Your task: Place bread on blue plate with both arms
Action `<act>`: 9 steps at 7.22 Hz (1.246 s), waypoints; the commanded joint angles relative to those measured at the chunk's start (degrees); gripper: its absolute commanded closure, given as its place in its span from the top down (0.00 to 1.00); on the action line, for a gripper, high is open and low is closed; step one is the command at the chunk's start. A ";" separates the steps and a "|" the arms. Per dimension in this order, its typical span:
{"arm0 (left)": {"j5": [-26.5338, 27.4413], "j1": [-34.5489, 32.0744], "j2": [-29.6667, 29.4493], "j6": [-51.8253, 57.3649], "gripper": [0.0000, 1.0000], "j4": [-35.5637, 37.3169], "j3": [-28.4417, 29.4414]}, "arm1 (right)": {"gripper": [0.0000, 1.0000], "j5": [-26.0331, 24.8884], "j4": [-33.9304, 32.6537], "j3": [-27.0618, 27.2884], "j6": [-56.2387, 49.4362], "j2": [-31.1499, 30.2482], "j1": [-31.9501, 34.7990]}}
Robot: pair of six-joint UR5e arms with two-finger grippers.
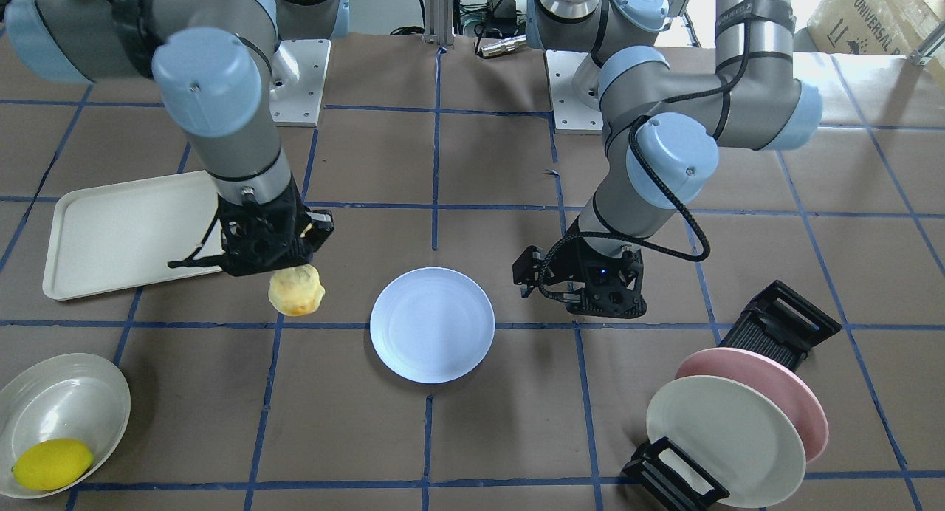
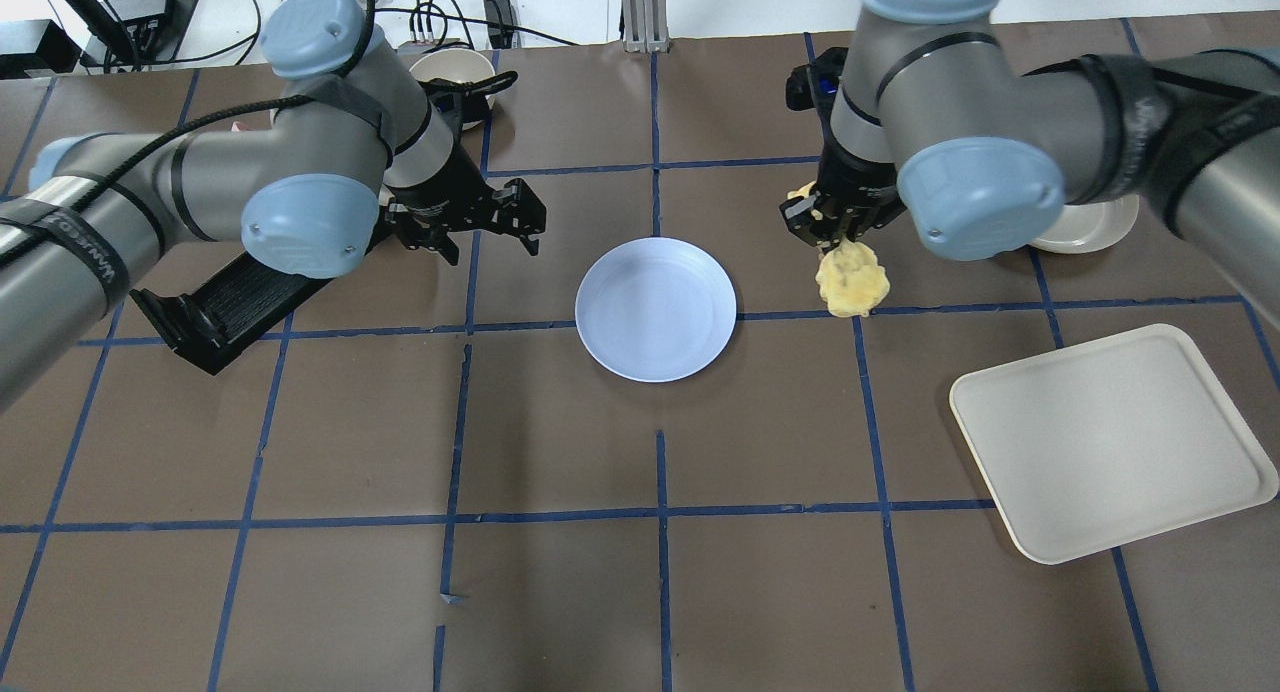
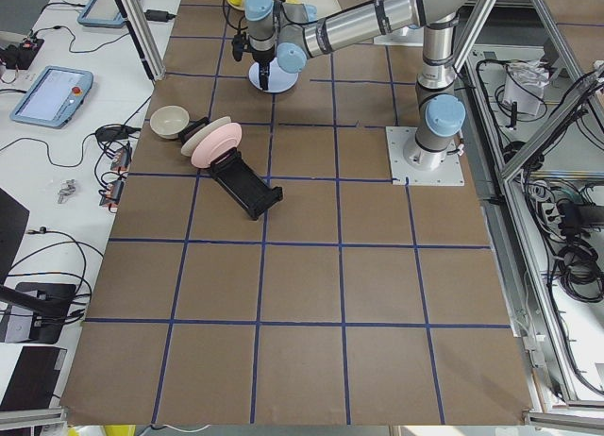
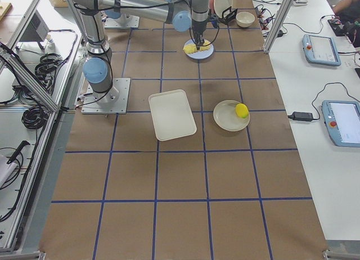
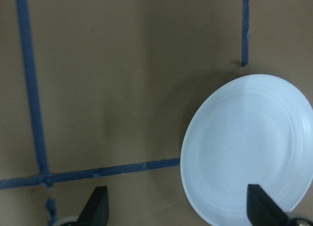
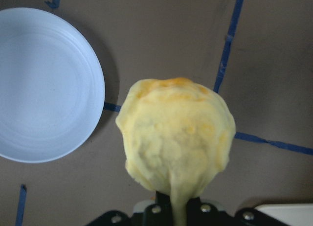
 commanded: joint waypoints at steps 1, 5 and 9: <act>8.34 -0.15 3.84 0.20 1.00 -16.32 8.01 | 0.15 -0.02 -5.12 -11.68 6.09 14.79 8.83; 8.02 2.39 10.35 4.94 1.00 -18.66 7.87 | 0.99 -0.89 -4.25 -20.19 11.21 25.68 13.53; 7.92 2.66 11.58 4.94 1.00 -20.42 7.78 | 1.00 -0.89 -3.98 -10.18 11.74 16.38 12.75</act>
